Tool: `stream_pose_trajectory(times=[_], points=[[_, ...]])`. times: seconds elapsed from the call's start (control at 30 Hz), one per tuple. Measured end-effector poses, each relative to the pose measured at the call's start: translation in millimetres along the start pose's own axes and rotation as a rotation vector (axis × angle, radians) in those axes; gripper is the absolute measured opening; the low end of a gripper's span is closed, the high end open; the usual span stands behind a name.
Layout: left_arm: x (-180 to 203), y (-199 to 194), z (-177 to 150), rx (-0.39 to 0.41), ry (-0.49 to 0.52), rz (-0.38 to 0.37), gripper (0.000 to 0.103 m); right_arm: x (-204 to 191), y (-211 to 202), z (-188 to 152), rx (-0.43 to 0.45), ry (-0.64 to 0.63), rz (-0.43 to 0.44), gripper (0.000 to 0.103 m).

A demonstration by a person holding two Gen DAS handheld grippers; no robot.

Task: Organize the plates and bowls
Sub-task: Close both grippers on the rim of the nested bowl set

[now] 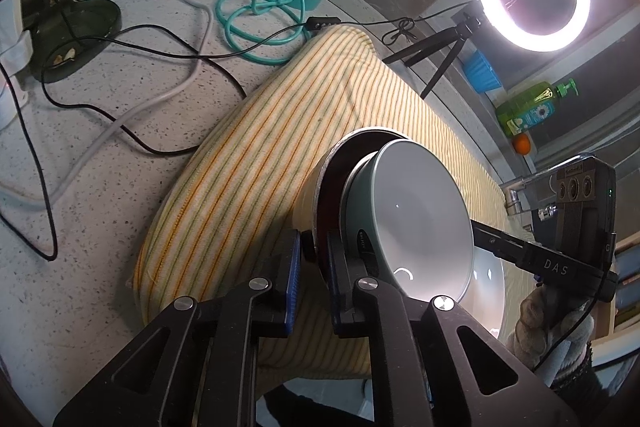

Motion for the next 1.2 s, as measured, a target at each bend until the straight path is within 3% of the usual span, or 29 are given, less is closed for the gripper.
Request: stream_pose_trajectory(times=[0.7,1.2], points=[[4,-4,0,0.015,0.016,0.009,0.009,4,-3,2,0.009,0.003,0.001,0.018],[16,-18,5,0.051,0.032,-0.001,0.009,-5,-31,-1,0.064,-0.002,0.007,0.017]])
Point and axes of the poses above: each gripper's, at about its wrist camera, not at the fingertips, and y roughly the way its jaws point, x to its right, z to its top, the point moved 1 cm from there along y, roughly the way its jaws point, and after that the axes turned 1 degree about y, right-handed, at the moved point
